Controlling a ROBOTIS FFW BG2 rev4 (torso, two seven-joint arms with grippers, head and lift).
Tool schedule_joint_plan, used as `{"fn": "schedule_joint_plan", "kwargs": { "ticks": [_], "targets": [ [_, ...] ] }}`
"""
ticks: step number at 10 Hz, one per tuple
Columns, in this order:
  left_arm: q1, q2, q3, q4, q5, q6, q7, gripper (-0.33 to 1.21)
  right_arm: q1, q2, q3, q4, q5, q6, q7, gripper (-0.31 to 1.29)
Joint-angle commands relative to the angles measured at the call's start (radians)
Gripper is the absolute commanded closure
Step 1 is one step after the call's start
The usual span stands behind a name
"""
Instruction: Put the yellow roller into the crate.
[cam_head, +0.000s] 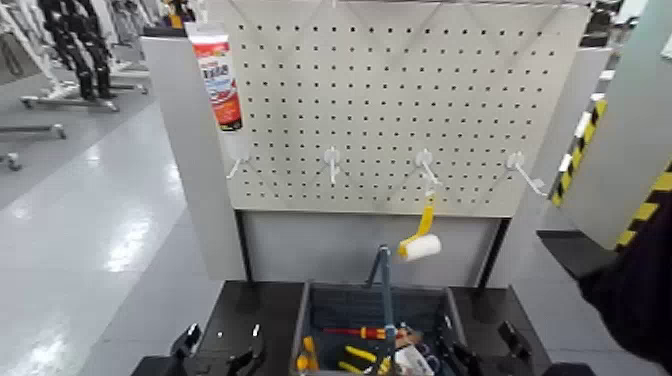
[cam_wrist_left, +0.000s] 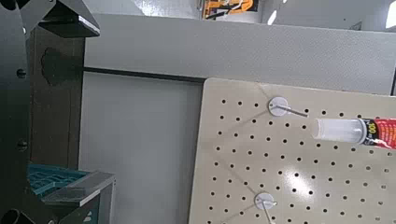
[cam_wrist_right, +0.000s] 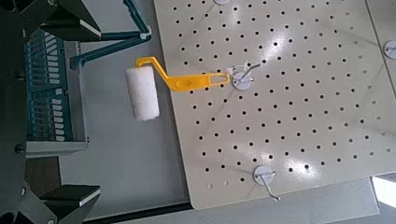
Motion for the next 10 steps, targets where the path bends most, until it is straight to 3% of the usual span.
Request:
{"fn": "schedule_joint_plan", "kwargs": {
  "ticks": [1, 6, 8, 10],
  "targets": [
    [0.0, 0.004, -0.004, 0.0, 0.012, -0.002, -0.004, 0.1, 0.0, 0.002, 0.002, 0.0, 0.0, 0.002, 0.0, 0.14],
    [0.0, 0.007, -0.006, 0.0, 0.015, -0.002, -0.015, 0.1, 0.002, 0.002, -0.006, -0.003, 0.014, 0.003, -0.025, 0.14],
    [-0.002, 0.007, -0.011, 0.0, 0.012, 0.005, -0.015, 0.1, 0.0, 0.002, -0.029, -0.018, 0.028, 0.042, -0.023, 0.14],
    [-0.002, 0.007, -0.008, 0.0, 0.021, 0.008, -0.021, 0.1, -0.029, 0.014, -0.098, -0.041, 0.055, 0.135, 0.1, 0.14]
  ]
}}
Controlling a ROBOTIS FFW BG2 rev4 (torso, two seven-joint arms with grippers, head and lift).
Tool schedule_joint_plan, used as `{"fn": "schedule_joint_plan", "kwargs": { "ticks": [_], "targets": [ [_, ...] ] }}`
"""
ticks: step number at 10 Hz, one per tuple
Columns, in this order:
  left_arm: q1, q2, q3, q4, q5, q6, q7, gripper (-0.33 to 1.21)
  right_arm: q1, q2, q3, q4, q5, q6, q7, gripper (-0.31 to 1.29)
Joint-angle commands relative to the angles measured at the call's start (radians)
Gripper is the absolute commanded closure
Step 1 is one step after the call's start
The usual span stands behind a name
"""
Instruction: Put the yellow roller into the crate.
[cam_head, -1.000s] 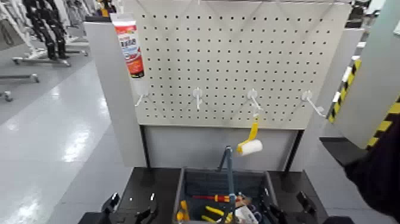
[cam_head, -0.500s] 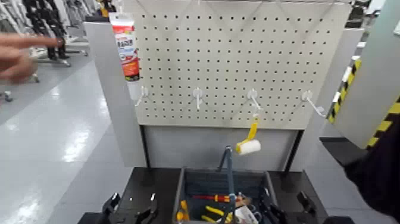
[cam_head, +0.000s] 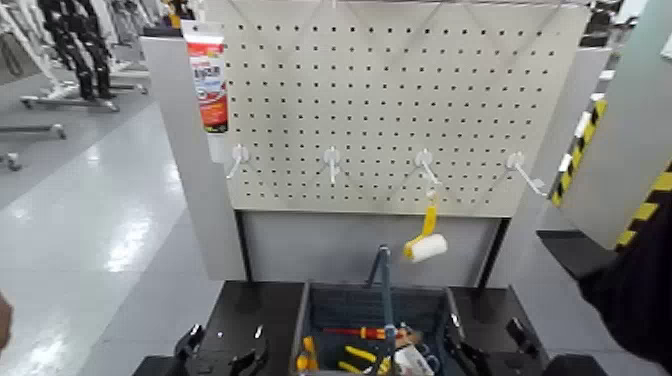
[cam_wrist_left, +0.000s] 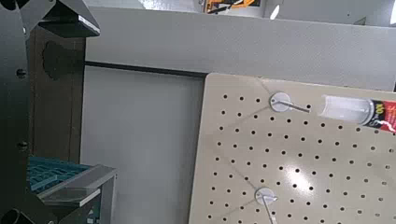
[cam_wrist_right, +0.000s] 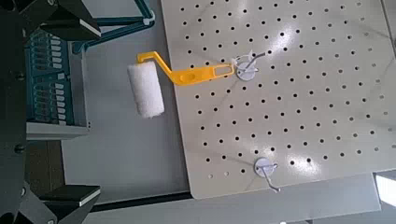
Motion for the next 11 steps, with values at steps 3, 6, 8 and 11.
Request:
{"fn": "schedule_joint_plan", "kwargs": {
  "ticks": [3, 6, 8, 11],
  "targets": [
    [-0.003, 0.0, 0.002, 0.002, 0.017, 0.008, -0.015, 0.1, -0.124, -0.007, -0.123, -0.03, 0.065, 0.214, 0.259, 0.14],
    [-0.011, 0.0, 0.0, 0.005, 0.018, 0.012, -0.025, 0.1, -0.242, -0.059, -0.14, -0.015, 0.106, 0.346, 0.405, 0.14],
    [-0.014, 0.0, 0.0, 0.008, 0.02, 0.012, -0.026, 0.1, -0.311, -0.104, -0.126, 0.011, 0.114, 0.393, 0.457, 0.14],
    [-0.015, 0.0, -0.001, 0.009, 0.022, 0.015, -0.031, 0.1, -0.42, -0.168, -0.081, 0.088, 0.112, 0.402, 0.543, 0.14]
  ]
}}
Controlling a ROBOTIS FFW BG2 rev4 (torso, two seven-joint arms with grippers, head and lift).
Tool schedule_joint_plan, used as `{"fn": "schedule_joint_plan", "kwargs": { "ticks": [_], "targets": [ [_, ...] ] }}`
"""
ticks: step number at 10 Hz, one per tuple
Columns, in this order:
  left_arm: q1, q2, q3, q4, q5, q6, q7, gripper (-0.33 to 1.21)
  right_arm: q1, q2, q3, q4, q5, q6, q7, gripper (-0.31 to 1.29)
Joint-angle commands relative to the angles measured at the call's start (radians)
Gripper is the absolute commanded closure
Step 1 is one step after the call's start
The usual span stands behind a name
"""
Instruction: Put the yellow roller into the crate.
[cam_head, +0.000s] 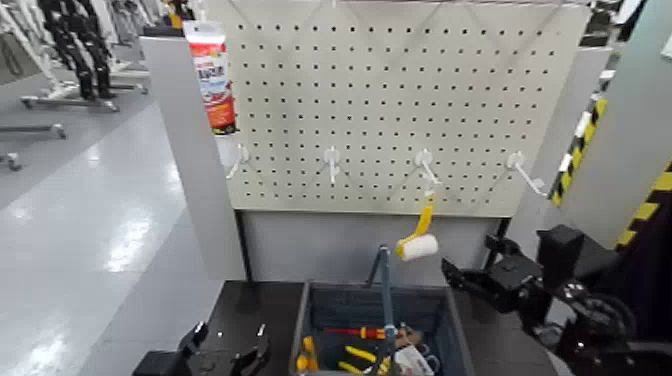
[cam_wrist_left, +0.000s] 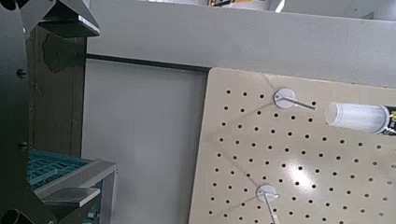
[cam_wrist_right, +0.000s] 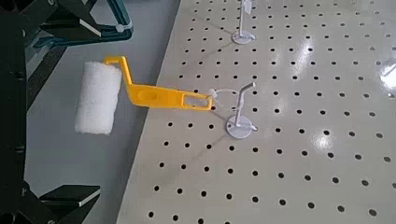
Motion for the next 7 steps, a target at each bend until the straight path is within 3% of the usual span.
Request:
{"fn": "schedule_joint_plan", "kwargs": {
  "ticks": [1, 7],
  "targets": [
    [-0.002, 0.0, 0.0, 0.0, 0.002, 0.002, 0.0, 0.1, -0.089, -0.051, 0.043, 0.072, -0.017, -0.004, 0.043, 0.14],
    [-0.01, 0.0, -0.006, 0.005, 0.007, 0.008, -0.006, 0.1, -0.279, -0.12, 0.163, 0.319, -0.098, -0.087, 0.155, 0.14]
  ]
}}
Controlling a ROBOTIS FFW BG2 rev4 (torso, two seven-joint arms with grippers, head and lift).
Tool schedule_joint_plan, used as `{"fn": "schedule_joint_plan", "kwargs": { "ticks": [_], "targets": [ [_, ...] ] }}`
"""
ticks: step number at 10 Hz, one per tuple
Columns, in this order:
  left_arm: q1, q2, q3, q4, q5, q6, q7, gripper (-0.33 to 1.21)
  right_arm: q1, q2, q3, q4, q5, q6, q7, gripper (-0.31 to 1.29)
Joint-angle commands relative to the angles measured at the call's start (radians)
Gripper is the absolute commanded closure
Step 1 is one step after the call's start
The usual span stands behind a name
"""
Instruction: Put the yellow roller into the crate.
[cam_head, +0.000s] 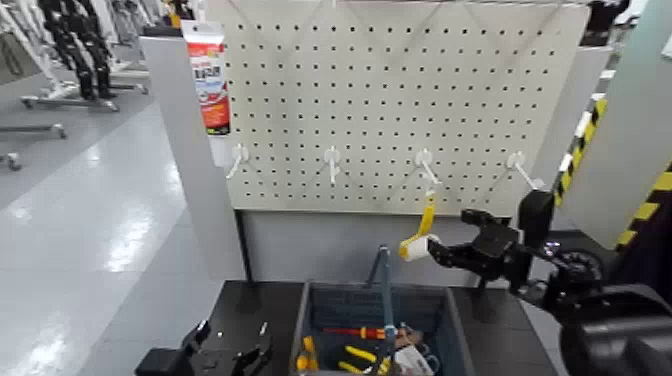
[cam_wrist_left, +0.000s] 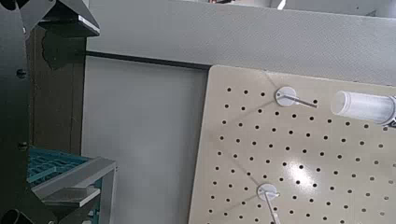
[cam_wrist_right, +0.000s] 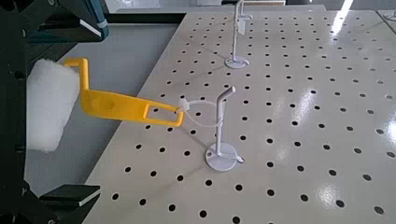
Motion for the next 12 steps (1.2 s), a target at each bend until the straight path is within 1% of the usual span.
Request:
{"fn": "schedule_joint_plan", "kwargs": {
  "ticks": [1, 2, 4, 5, 6, 7, 8, 9, 11, 12],
  "targets": [
    [-0.005, 0.0, -0.004, 0.002, 0.002, 0.004, -0.001, 0.1, -0.078, -0.021, 0.049, 0.114, -0.042, -0.033, 0.039, 0.14],
    [-0.007, 0.0, -0.005, 0.003, 0.004, 0.006, -0.001, 0.1, -0.106, -0.024, 0.065, 0.16, -0.052, -0.059, 0.058, 0.14],
    [-0.01, 0.0, -0.007, 0.005, 0.004, 0.009, -0.002, 0.1, -0.141, -0.027, 0.088, 0.206, -0.063, -0.071, 0.074, 0.14],
    [-0.011, 0.0, -0.008, 0.005, 0.004, 0.009, -0.002, 0.1, -0.156, -0.027, 0.098, 0.226, -0.071, -0.079, 0.079, 0.17],
    [-0.014, 0.0, -0.01, 0.006, 0.004, 0.009, -0.002, 0.1, -0.167, -0.027, 0.111, 0.248, -0.086, -0.086, 0.082, 0.23],
    [-0.016, 0.0, -0.011, 0.008, 0.004, 0.009, -0.002, 0.1, -0.178, -0.027, 0.123, 0.268, -0.089, -0.091, 0.088, 0.46],
    [-0.016, 0.0, -0.011, 0.008, 0.004, 0.01, -0.004, 0.1, -0.188, -0.022, 0.134, 0.289, -0.103, -0.103, 0.094, 0.82],
    [-0.016, 0.0, -0.011, 0.008, 0.004, 0.009, -0.002, 0.1, -0.191, -0.018, 0.14, 0.295, -0.114, -0.111, 0.097, 1.11],
    [-0.016, 0.0, -0.01, 0.008, 0.005, 0.009, -0.004, 0.11, -0.191, -0.012, 0.147, 0.294, -0.127, -0.117, 0.099, 1.16],
    [-0.014, 0.0, -0.008, 0.008, 0.007, 0.009, -0.004, 0.11, -0.19, -0.012, 0.149, 0.292, -0.137, -0.117, 0.097, 1.28]
  ]
}}
